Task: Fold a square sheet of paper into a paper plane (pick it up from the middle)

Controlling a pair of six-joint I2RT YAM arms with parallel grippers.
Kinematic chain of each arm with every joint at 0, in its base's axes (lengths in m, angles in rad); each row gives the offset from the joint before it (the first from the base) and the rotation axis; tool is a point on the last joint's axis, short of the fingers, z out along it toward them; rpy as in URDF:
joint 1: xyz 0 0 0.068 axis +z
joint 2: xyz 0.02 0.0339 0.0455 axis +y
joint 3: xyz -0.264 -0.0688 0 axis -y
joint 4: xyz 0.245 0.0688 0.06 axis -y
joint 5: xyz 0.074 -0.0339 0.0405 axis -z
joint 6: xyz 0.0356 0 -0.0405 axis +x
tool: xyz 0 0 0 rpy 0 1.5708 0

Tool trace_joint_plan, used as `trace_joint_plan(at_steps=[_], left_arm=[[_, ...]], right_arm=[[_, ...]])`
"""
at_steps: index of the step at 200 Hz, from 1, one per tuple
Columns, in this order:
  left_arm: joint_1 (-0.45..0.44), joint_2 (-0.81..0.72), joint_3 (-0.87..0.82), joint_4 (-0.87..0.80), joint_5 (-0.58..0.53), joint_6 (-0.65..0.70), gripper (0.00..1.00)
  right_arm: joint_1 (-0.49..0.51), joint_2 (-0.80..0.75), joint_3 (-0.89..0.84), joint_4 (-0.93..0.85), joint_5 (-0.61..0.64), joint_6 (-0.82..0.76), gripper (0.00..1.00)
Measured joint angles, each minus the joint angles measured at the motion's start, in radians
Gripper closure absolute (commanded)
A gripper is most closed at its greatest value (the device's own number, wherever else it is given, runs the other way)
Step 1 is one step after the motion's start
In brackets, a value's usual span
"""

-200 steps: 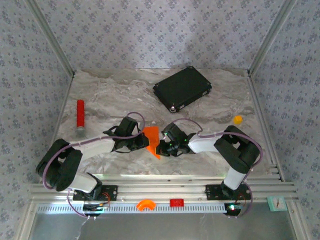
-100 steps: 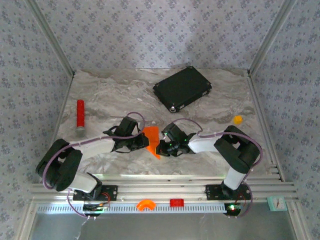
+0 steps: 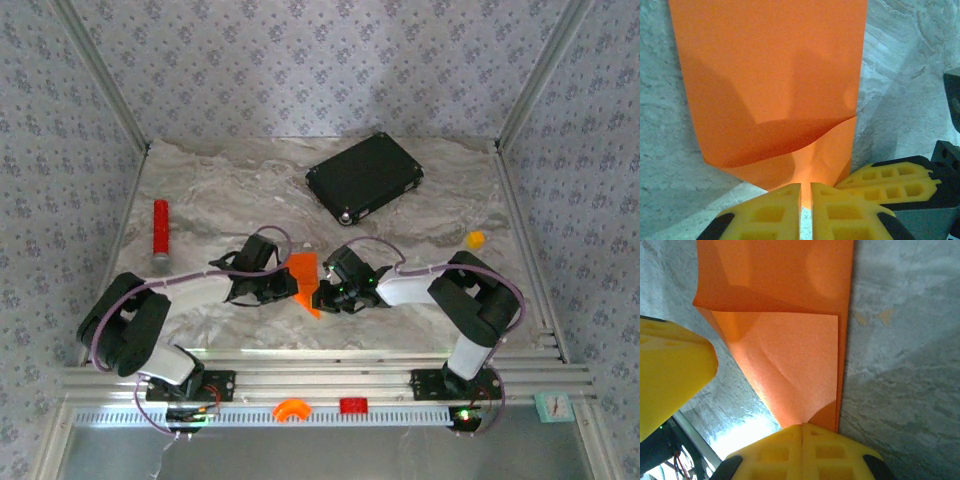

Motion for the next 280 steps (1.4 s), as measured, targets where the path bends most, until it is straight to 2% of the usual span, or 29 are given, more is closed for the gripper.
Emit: trace_joint_plan(at_steps=[50,109,146,185,243,280], left_arm=[[0.0,-0.005,0.002,-0.006,-0.002,-0.001,0.81],[0.0,-0.027,0.002,0.04,0.056,-0.005,0.92],[0.0,0.042,0.004,0.091,0.101,-0.008,0.93],[0.013,0.109,0.004,0.082,0.077,-0.004,0.96],[0.053,0.122,0.0,0.089,0.1,0.011,0.98],[0.053,0.122,-0.008,0.108,0.107,0.011,0.99]], right_arm=[[0.0,0.0,0.0,0.0,0.0,0.0,0.95],[0.0,0.0,0.0,-0.002,0.001,0.0,0.96],[0.0,0.0,0.002,-0.007,0.001,0.0,0.96],[0.0,-0.004,0.003,-0.017,0.002,0.0,0.98],[0.003,-0.026,0.014,-0.079,0.016,-0.005,0.97],[0.031,-0.024,0.108,-0.143,0.019,-0.03,0.96]])
